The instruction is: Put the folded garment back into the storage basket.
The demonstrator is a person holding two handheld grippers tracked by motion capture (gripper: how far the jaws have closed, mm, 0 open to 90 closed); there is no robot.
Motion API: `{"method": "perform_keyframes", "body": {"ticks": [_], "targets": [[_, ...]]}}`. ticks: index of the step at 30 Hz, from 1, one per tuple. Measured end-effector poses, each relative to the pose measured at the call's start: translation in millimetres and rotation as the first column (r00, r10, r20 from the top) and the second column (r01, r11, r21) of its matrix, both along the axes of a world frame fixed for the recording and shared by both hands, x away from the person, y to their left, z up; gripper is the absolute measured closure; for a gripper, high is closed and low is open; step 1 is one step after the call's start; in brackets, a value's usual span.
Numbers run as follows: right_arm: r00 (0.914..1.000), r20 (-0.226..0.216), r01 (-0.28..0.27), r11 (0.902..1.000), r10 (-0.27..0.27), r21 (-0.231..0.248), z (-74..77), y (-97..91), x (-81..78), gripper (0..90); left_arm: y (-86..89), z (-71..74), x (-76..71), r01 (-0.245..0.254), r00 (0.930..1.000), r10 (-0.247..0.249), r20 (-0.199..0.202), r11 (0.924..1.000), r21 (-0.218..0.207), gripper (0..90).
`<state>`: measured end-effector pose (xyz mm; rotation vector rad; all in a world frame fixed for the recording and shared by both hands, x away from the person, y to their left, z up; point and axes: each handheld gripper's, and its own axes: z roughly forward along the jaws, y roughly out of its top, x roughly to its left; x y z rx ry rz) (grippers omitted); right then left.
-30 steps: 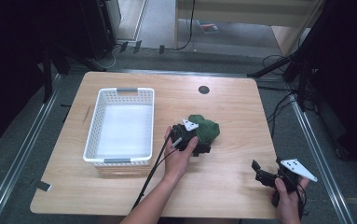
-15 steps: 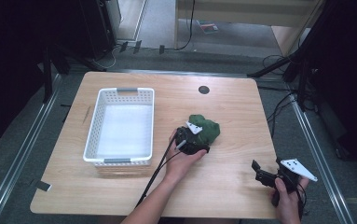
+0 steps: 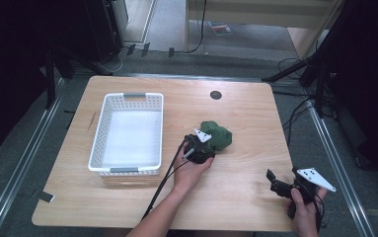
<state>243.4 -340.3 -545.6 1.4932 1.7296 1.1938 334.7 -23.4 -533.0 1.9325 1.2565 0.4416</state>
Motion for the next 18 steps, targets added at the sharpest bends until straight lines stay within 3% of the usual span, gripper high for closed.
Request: {"method": "perform_keyframes", "body": {"ticks": [8, 18], "targets": [[1.0000, 0.000, 0.000, 1.0000, 0.000, 0.000, 0.0, 0.0, 0.0, 0.1, 3.5, 13.7, -6.0, 0.017, 0.9991, -0.016, 0.038, 0.9996, -0.022, 62.7], [1.0000, 0.000, -0.001, 1.0000, 0.001, -0.005, 0.0, 0.2, 0.0, 0.0, 21.7, 47.1, -20.7, 0.031, 0.9935, -0.024, 0.111, 0.9976, -0.062, 62.6]]}}
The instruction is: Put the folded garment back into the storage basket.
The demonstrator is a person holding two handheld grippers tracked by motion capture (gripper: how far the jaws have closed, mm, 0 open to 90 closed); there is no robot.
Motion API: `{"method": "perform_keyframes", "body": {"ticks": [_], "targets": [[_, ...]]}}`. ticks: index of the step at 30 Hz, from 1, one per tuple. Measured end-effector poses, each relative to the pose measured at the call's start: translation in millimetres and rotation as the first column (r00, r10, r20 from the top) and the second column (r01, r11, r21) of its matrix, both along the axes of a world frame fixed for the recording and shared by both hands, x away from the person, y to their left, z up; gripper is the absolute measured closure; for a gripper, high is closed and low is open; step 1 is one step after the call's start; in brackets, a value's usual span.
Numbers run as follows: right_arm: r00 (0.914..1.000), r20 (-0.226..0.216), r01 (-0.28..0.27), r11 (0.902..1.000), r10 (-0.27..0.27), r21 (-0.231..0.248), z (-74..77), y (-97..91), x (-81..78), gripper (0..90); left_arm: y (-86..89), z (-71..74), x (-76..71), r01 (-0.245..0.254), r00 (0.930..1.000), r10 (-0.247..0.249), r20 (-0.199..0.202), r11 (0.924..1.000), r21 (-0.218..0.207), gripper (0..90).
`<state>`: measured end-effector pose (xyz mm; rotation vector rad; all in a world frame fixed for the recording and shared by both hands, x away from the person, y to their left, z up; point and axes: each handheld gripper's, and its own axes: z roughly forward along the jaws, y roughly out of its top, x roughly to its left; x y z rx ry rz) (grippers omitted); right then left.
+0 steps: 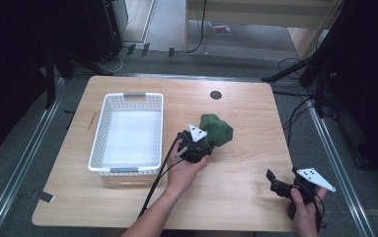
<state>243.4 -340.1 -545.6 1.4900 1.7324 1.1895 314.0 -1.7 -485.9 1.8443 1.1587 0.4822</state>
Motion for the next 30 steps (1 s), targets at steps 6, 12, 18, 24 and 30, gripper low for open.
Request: {"method": "perform_keyframes", "body": {"ticks": [6, 12, 18, 24, 30], "targets": [[1.0000, -0.001, 0.001, 1.0000, -0.001, -0.003, 0.1, 0.3, -0.1, 0.0, 8.5, 13.1, -5.6, -0.002, 0.9997, 0.002, 0.025, 0.9996, -0.030, 62.5], [1.0000, -0.002, 0.002, 1.0000, -0.002, -0.002, 0.1, 0.4, 0.0, 0.0, 20.4, 27.3, -11.6, -0.003, 0.9987, 0.005, 0.051, 0.9986, -0.052, 62.5], [1.0000, -0.002, 0.002, 1.0000, -0.002, -0.002, 0.1, 0.4, 0.0, 0.0, 30.4, 37.0, -16.3, -0.003, 0.9972, 0.007, 0.075, 0.9981, -0.062, 62.5], [1.0000, -0.001, 0.001, 1.0000, -0.001, -0.003, 0.0, 0.3, 0.1, 0.0, 44.3, 46.8, -22.3, -0.013, 0.9954, 0.021, 0.094, 0.9966, -0.082, 62.5], [1.0000, -0.003, 0.002, 1.0000, -0.003, -0.004, 0.1, 0.4, 0.0, 0.0, 63.0, 50.0, -25.2, -0.031, 0.9945, 0.041, 0.096, 0.9948, -0.097, 62.5]]}}
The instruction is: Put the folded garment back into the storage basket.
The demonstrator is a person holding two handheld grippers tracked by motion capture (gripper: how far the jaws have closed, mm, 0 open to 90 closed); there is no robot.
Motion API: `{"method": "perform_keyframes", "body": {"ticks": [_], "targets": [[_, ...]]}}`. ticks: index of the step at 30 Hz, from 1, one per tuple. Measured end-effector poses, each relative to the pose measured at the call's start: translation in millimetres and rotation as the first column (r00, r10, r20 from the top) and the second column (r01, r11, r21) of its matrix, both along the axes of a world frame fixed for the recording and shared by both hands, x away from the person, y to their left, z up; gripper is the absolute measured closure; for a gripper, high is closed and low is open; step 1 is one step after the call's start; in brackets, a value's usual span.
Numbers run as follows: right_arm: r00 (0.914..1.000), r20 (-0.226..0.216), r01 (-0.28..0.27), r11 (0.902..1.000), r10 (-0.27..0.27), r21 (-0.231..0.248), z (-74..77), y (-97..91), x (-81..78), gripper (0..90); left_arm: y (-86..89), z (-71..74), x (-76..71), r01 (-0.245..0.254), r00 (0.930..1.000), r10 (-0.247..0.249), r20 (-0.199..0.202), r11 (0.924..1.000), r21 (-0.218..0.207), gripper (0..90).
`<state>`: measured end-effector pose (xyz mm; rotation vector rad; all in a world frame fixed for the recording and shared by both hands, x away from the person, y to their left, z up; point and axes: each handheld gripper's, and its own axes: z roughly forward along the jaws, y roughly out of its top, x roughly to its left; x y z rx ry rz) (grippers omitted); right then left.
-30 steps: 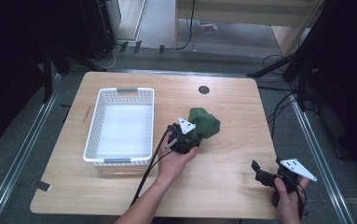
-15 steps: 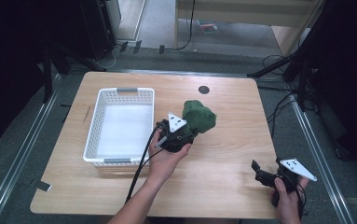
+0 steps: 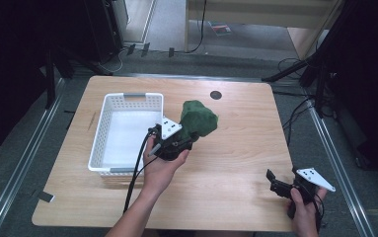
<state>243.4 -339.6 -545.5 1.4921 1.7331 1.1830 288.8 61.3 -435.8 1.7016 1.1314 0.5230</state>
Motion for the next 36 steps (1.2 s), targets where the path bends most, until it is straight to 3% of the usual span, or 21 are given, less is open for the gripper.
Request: {"method": "perform_keyframes", "body": {"ticks": [14, 23, 26, 30, 36], "targets": [[1.0000, 0.002, 0.000, 1.0000, 0.000, -0.007, -0.1, 0.2, 0.1, 0.0, 50.4, 8.0, -7.8, -0.073, 0.9970, 0.074, 0.025, 0.9970, -0.025, 62.5], [1.0000, 0.000, 0.002, 1.0000, -0.002, -0.008, 0.0, 0.6, 0.1, 0.0, 87.5, 0.5, -12.5, -0.135, 0.9907, 0.135, 0.019, 0.9908, -0.016, 62.5], [1.0000, 0.000, 0.003, 0.9999, -0.003, -0.011, -0.1, 0.8, 0.2, 0.0, 105.4, -4.8, -14.1, -0.172, 0.9851, 0.172, 0.010, 0.9849, -0.020, 62.5], [1.0000, 0.002, 0.002, 0.9999, -0.002, -0.014, -0.1, 1.0, 0.2, 0.0, 116.6, -7.1, -15.3, -0.192, 0.9813, 0.192, 0.007, 0.9811, -0.023, 62.5], [1.0000, 0.003, 0.002, 0.9999, -0.002, -0.017, -0.1, 1.2, 0.2, 0.0, 141.1, -17.3, -13.6, -0.245, 0.9695, 0.245, -0.012, 0.9693, -0.019, 62.5]]}}
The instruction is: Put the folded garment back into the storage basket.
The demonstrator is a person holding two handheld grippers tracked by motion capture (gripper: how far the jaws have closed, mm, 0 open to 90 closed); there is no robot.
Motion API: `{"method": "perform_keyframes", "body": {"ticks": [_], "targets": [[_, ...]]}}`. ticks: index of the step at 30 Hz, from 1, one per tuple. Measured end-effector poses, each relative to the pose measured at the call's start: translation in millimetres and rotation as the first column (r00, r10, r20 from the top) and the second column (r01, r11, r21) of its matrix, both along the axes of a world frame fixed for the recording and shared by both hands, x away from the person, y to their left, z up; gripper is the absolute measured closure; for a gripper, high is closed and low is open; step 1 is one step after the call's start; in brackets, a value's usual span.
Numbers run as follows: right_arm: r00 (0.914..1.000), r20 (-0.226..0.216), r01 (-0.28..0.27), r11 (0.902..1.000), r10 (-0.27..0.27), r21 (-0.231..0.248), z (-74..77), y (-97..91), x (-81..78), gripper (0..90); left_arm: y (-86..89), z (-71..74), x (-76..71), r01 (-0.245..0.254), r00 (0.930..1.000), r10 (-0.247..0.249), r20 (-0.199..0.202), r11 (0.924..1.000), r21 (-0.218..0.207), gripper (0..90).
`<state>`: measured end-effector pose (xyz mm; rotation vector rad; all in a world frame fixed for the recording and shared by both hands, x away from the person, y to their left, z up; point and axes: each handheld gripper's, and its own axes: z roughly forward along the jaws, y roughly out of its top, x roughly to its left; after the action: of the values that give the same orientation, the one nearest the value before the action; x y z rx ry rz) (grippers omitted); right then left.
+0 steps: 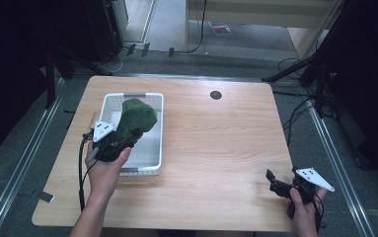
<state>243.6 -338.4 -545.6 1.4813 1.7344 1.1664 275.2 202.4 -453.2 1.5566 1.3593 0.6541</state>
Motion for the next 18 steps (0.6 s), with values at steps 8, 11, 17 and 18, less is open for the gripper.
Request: {"method": "perform_keyframes", "body": {"ticks": [8, 11, 17, 18], "targets": [[1.0000, -0.001, 0.003, 1.0000, -0.003, 0.003, 0.0, -0.2, 0.0, 0.0, 20.4, -16.4, 10.1, -0.053, 0.9974, 0.054, -0.048, 0.9984, 0.019, 62.4], [1.0000, 0.000, 0.001, 1.0000, -0.001, 0.001, 0.0, -0.1, -0.1, 0.0, 23.1, -17.4, 14.9, -0.062, 0.9961, 0.063, -0.061, 0.9979, 0.016, 62.2], [1.0000, 0.000, 0.003, 1.0000, -0.003, 0.002, 0.0, -0.1, -0.1, 0.0, 21.2, -18.2, 24.9, -0.059, 0.9886, 0.064, -0.136, 0.9973, 0.045, 61.6], [1.0000, -0.001, 0.003, 1.0000, -0.003, 0.002, 0.0, -0.1, 0.0, 0.0, 20.8, -18.3, 27.1, -0.055, 0.9865, 0.063, -0.151, 0.9970, 0.054, 61.5]]}}
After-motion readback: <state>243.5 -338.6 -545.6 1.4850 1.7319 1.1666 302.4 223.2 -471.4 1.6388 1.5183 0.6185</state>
